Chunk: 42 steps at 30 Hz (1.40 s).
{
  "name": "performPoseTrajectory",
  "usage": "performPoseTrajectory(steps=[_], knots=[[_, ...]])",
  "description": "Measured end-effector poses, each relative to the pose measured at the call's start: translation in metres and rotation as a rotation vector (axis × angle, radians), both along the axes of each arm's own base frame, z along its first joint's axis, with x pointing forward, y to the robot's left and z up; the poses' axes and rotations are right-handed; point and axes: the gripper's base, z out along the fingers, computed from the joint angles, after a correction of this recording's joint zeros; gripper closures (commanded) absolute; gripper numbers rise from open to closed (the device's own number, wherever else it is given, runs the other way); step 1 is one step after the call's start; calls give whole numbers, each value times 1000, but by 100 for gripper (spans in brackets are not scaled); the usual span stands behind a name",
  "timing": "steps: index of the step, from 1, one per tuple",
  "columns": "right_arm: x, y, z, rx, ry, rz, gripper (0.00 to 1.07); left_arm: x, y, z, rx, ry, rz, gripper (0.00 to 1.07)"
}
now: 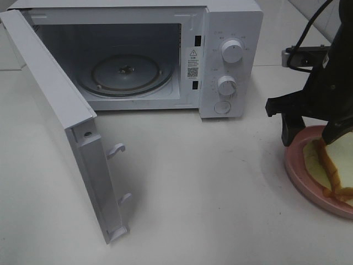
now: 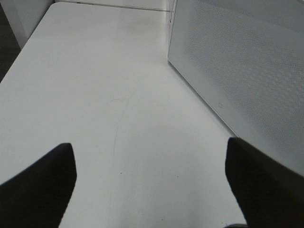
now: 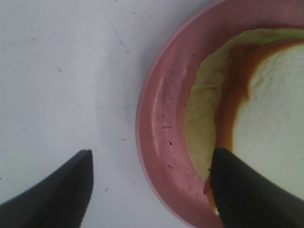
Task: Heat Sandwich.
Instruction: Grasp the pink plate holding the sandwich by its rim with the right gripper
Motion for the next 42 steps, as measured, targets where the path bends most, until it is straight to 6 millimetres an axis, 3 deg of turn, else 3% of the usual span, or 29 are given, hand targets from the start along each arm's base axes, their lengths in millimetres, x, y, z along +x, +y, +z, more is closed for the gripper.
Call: performPoseTrajectory(steps=[12,42], knots=[[13,3,-38,-10,50,-6,40,0,0,0,0,0,0,26],[24,6,-89,-22,101,-28,48,0,0,0,0,0,0,26]])
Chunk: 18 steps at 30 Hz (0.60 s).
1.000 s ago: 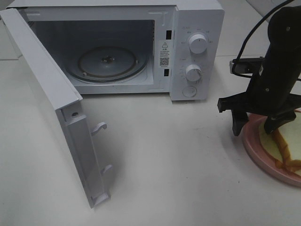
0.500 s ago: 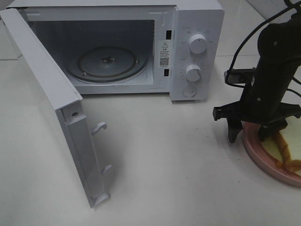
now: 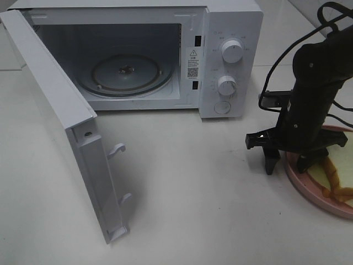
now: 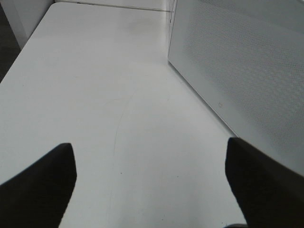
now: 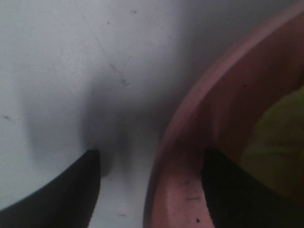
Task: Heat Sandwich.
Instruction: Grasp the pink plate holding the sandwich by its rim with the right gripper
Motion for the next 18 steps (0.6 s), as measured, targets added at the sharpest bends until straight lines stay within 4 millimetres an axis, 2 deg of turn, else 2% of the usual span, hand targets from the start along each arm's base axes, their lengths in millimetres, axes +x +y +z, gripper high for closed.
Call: performPoseTrajectory(steps=[8,9,11,12,13,14,15,18], knots=[[0,-2,0,-22,0,1,62,0,0,0,0,0,0,26],[0,-3,0,-30,0,5,69,0,0,0,0,0,0,26],[0,-3,0,-34,2,7,73,0,0,0,0,0,0,26],[0,-4,0,-40,3,13,79,0,0,0,0,0,0,26],[-1,-4,0,-48,6,19,85,0,0,0,0,0,0,26],[-1,-5,0,-50,7,19,98,0,0,0,0,0,0,26],[0,-4,0,-51,5,21,103,0,0,0,0,0,0,26],[0,-4,0,-52,7,22,107,0,0,0,0,0,0,26]])
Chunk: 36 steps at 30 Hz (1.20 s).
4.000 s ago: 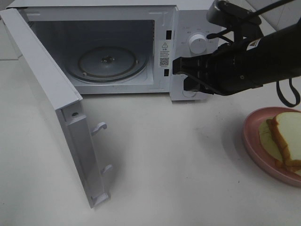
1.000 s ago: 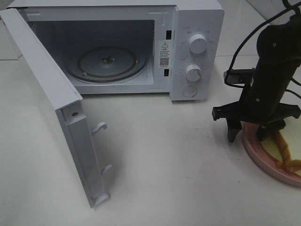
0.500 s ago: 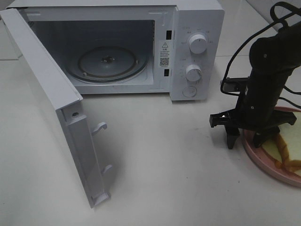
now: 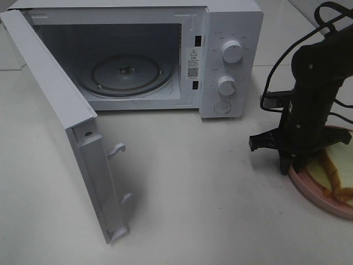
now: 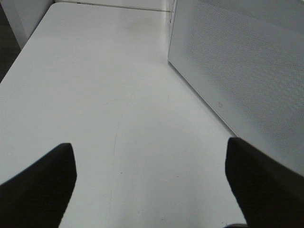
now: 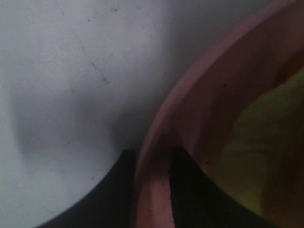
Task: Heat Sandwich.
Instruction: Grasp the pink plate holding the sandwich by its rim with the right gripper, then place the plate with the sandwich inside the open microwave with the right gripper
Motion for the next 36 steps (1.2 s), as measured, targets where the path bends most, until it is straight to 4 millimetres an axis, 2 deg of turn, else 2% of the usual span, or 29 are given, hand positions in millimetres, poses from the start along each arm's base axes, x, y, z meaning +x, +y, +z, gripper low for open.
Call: performPoseTrajectory(steps=[26,36], knots=[[0,0,0,-1,4,8,107,0,0,0,0,0,0,26],[-2,-4,8,-36,6,35,107,0,0,0,0,0,0,26]])
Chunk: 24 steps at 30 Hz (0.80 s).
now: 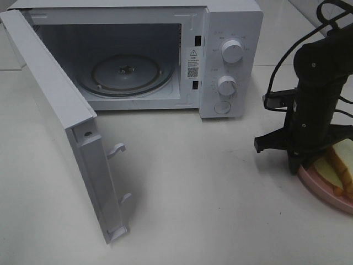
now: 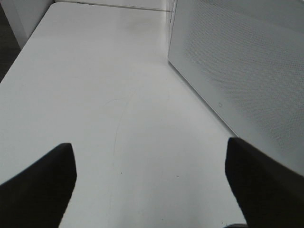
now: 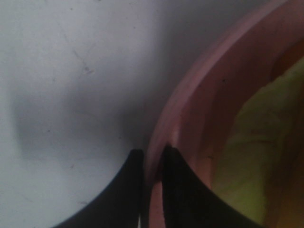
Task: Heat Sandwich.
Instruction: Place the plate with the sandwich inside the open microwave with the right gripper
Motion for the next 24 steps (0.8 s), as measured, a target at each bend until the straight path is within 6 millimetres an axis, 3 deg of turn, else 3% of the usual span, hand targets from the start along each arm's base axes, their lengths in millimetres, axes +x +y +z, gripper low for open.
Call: performPoseTrajectory(steps=[24], knots=[[-17,9,50,-133,-27,128,107,0,0,0,0,0,0,26]])
